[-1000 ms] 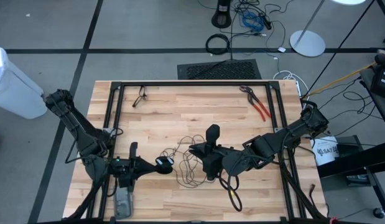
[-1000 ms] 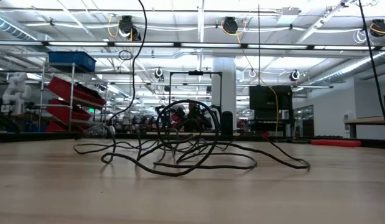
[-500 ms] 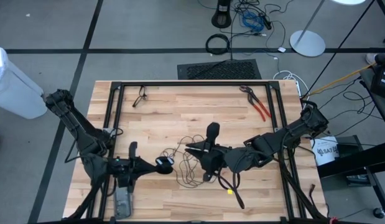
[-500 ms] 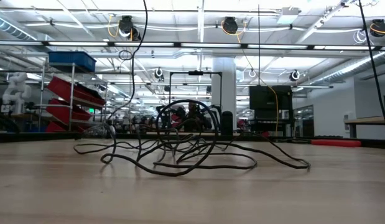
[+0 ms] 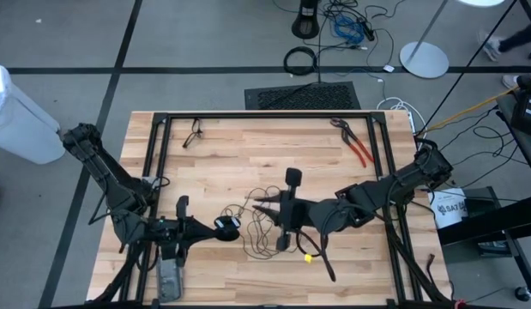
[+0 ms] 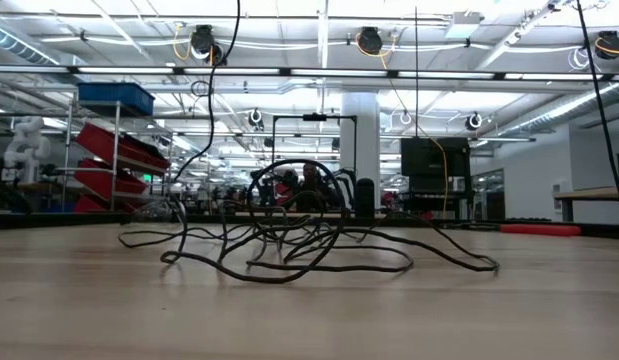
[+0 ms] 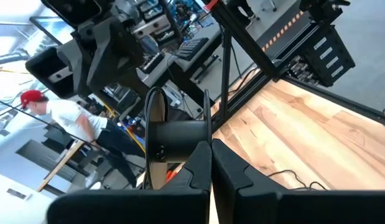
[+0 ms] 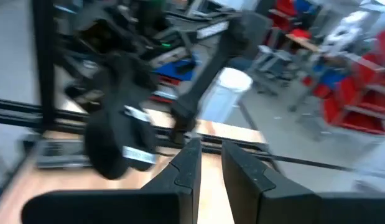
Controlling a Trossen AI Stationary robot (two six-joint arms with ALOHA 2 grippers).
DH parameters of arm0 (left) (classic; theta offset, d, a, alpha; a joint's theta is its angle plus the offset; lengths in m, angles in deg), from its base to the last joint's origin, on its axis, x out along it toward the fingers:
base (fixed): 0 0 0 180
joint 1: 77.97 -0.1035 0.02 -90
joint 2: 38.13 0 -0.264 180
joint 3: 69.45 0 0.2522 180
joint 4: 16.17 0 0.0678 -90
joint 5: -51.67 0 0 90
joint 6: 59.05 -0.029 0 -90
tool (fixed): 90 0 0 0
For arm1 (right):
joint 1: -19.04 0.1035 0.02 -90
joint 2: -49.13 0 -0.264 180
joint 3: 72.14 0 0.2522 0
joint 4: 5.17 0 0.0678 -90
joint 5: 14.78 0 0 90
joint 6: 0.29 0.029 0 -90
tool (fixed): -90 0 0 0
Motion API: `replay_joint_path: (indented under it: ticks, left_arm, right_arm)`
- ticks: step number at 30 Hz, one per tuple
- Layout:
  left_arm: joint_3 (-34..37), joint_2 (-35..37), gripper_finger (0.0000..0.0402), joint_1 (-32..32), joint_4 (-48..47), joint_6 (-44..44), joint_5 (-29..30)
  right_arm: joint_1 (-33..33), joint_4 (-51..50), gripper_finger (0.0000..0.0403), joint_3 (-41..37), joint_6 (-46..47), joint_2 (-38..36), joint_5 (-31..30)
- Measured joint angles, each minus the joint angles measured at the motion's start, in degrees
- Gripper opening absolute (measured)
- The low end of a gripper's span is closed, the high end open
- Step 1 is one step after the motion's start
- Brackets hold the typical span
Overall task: Coil cords
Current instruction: Coil the black wire onto the spool
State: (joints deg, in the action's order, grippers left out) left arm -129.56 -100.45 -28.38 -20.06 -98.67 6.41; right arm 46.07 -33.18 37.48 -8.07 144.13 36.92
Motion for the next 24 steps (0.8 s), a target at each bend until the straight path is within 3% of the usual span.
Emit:
replay_joint_path:
  ticks: [4, 8, 14, 24]
  left_arm:
    - [0.0, -0.07, 0.0002, 0.0, 0.01, -0.24, -0.16]
    - [0.0, -0.07, 0.0002, 0.0, 0.07, -0.23, -0.16]
    - [0.0, -0.07, 0.0002, 0.0, 0.13, -0.3, -0.16]
    - [0.0, -0.07, 0.0002, 0.0, 0.15, -0.32, -0.16]
  right_arm:
    - [0.09, -0.07, 0.0052, 0.0, 1.05, 0.0, 5.69]
    - [0.07, -0.12, 0.0052, 0.0, 1.2, 0.0, 5.82]
    - [-0.53, -0.1, 0.0052, 0.0, -5.69, 0.0, 5.19]
    - [-0.66, -0.42, 0.0052, 0.02, -6.41, -0.02, 5.49]
